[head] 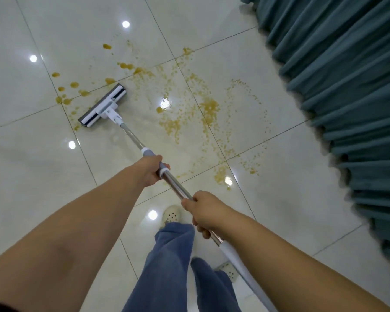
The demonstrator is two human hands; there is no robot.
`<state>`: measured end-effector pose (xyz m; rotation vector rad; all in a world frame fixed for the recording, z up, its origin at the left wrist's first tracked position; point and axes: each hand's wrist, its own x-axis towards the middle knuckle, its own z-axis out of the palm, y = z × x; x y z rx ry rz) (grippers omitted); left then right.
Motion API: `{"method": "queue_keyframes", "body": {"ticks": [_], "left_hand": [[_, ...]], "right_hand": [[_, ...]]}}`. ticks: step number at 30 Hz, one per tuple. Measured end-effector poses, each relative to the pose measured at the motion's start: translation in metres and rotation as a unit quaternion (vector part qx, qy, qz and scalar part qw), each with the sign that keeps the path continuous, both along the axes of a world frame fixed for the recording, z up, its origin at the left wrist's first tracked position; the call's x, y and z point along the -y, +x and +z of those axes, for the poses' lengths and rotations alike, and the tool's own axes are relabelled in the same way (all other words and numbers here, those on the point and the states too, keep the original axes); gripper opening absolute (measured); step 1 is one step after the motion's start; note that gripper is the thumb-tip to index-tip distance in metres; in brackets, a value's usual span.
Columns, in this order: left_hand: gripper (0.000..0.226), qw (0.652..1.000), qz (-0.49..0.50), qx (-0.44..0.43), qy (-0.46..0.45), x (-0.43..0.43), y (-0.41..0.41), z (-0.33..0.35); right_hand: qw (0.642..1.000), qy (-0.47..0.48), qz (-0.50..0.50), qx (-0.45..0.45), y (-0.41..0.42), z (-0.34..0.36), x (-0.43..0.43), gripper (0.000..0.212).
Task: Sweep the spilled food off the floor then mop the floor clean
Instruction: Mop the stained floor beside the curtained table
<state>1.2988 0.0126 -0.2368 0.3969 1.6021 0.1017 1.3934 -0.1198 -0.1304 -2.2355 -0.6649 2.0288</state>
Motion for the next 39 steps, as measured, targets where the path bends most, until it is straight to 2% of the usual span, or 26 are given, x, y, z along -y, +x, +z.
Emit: {"method": "queue_keyframes", "body": {"ticks": [4, 7, 9, 16, 21, 29, 34, 39], "left_hand": [[0.017, 0.999, -0.038, 0.008, -0.013, 0.065, 0.042, 0.002], [0.039, 0.997, -0.049, 0.042, -0.042, 0.135, 0.077, 0.000], [0.045, 0.995, -0.042, 0.061, -0.065, 0.187, 0.101, 0.003], [0.040, 0.986, -0.015, 0.123, -0.112, 0.383, 0.174, 0.047], [0.040, 0.983, -0.027, 0.125, -0.130, 0.476, 0.203, 0.075], [0.027, 0.984, 0.018, 0.131, -0.120, 0.506, 0.188, 0.099], [0.019, 0.983, 0.055, 0.118, -0.128, 0.475, 0.157, 0.093], [0.016, 0.979, 0.114, 0.132, -0.106, 0.411, 0.109, 0.089]], "right_hand": [[1.000, -0.019, 0.014, 0.008, 0.046, 0.017, 0.063, 0.030], [0.999, -0.034, 0.013, 0.015, 0.084, 0.027, 0.136, 0.020], [0.998, -0.048, 0.009, 0.027, 0.107, 0.034, 0.190, 0.018], [0.995, -0.085, 0.004, 0.057, 0.179, 0.084, 0.377, 0.022], [0.991, -0.104, 0.030, 0.075, 0.209, 0.123, 0.462, 0.022], [0.988, -0.122, 0.078, 0.051, 0.206, 0.152, 0.473, 0.019], [0.987, -0.125, 0.095, 0.022, 0.182, 0.149, 0.434, 0.017], [0.982, -0.110, 0.151, 0.039, 0.148, 0.135, 0.362, 0.018]]}}
